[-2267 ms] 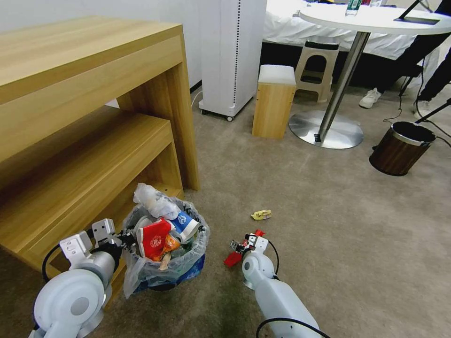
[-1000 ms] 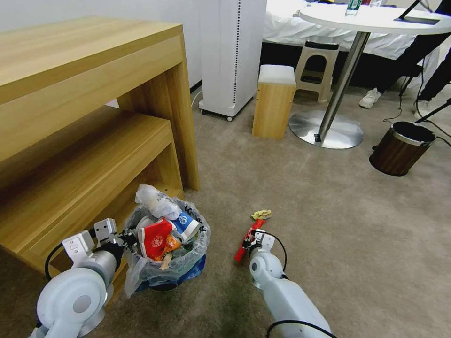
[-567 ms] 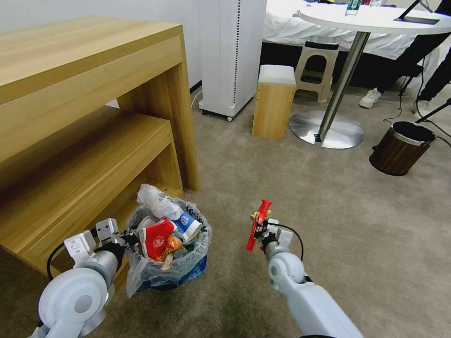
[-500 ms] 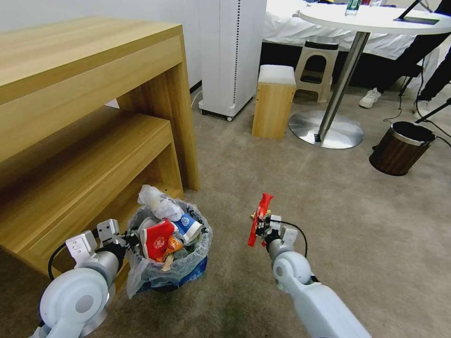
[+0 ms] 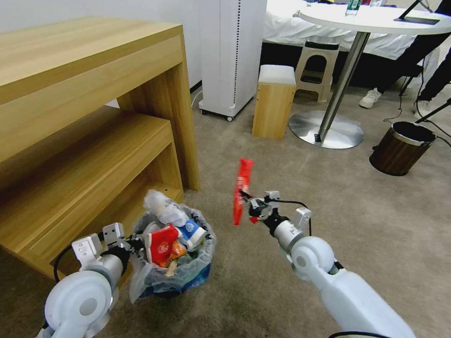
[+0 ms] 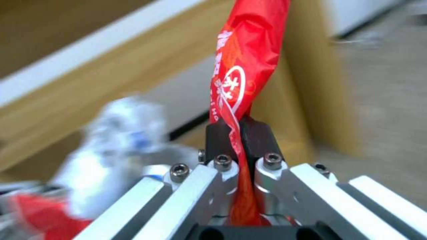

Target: Pick up the trash bin and place the garbage on the floor into it.

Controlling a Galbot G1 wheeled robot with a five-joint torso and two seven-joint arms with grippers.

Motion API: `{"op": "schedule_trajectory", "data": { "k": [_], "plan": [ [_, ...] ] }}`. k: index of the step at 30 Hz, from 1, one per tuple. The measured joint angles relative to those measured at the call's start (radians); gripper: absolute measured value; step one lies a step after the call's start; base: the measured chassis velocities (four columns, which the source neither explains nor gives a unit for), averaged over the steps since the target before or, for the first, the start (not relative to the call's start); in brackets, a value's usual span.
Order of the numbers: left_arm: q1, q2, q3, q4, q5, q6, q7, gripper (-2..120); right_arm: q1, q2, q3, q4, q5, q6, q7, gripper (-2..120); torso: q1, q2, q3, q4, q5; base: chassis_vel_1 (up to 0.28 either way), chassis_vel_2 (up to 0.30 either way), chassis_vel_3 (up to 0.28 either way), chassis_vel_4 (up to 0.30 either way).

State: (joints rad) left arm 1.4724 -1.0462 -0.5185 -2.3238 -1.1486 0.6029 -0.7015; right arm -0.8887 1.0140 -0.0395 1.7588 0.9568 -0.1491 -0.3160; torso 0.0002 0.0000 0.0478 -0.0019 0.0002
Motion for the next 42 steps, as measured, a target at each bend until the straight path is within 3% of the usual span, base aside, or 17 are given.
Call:
{"op": "schedule_trajectory", "data": {
  "k": [1,9,20,35,39,42],
  "plan": [
    [0.0,0.0,0.0,0.0,0.0,0.0,0.0,3,0.0,0.0,0.0,0.0,0.0,0.0,0.0,0,0.0,0.0,0.0,0.0,0.0,0.0,0.0,0.0,0.0],
    [-0.005,0.002,0.017,-0.01,0.002,0.0,0.002,3,0.145,-0.017,-0.14,-0.061,0.048,0.008,-0.326,0,0.0,0.0,0.0,0.0001,-0.0002,0.0,0.0,0.0,0.0],
    [-0.021,0.003,0.019,0.017,0.002,0.001,0.003,3,0.178,-0.042,-0.176,-0.044,0.01,-0.055,-0.448,0,0.0,0.0,0.0,-0.0001,-0.0002,0.0,0.0,0.0,0.0],
    [-0.021,-0.002,0.027,0.016,0.011,0.001,0.005,3,0.171,-0.03,-0.206,-0.073,-0.039,-0.059,-0.459,0,0.0,0.0,0.0,-0.0001,-0.0003,0.0,0.0,0.0,0.0],
    [-0.015,-0.003,0.026,0.013,0.014,0.001,0.008,3,0.175,-0.006,-0.225,-0.089,-0.016,-0.04,-0.393,0,0.0,0.0,0.0,0.0,-0.0003,0.0,0.0,0.0,0.0],
    [-0.014,-0.003,0.024,0.01,0.015,0.001,0.008,3,0.178,0.014,-0.239,-0.094,-0.001,-0.027,-0.352,7,0.0,0.0,0.0,0.0001,-0.0002,0.0,0.0,0.0,0.0]
  ]
}}
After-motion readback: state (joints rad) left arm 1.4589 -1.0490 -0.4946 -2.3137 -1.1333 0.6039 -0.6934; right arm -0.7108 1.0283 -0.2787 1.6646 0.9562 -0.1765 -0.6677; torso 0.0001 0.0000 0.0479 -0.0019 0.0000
